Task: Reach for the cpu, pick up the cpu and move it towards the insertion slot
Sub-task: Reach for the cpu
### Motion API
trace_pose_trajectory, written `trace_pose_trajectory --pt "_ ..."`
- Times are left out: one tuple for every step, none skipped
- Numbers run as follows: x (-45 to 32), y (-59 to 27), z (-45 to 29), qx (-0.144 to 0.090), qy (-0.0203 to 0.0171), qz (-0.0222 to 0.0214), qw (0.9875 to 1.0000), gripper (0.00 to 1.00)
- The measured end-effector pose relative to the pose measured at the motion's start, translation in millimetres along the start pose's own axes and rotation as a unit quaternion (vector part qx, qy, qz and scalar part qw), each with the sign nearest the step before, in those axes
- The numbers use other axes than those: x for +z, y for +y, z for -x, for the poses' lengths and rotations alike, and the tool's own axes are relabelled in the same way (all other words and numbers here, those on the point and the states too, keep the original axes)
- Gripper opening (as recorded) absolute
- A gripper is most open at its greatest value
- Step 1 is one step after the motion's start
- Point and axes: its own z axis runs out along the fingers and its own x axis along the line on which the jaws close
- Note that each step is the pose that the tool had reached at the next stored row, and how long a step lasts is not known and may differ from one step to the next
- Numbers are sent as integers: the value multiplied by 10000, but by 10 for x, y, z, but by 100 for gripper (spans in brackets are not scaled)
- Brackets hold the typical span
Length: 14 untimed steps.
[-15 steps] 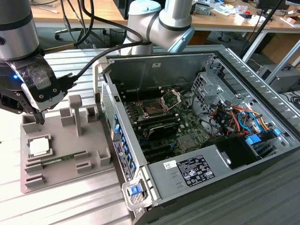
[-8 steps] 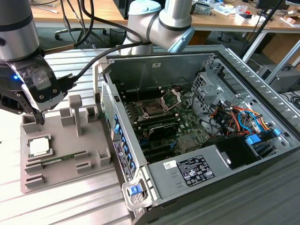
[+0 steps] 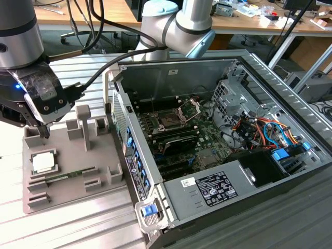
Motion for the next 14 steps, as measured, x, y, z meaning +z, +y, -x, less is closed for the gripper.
trace_pose_trajectory --pt "2 0 0 0 0 0 10000 10" --pt "3 0 0 0 0 0 10000 10" --pt "38 -1 0 0 0 0 10000 10" --pt "74 -3 0 0 0 1 10000 10" --pt "74 -3 0 0 0 0 10000 10" --pt "76 -3 0 0 0 0 10000 10" --pt "79 -3 0 0 0 1 10000 10" --pt "80 -3 0 0 0 0 10000 10" --pt "82 -3 0 0 0 0 10000 10" --pt "83 -3 0 0 0 0 10000 10" --pt "86 -3 0 0 0 0 10000 10" --pt "88 -3 0 0 0 0 10000 10" --pt "101 -4 0 0 0 0 10000 10" --pt "117 -4 0 0 0 0 10000 10"
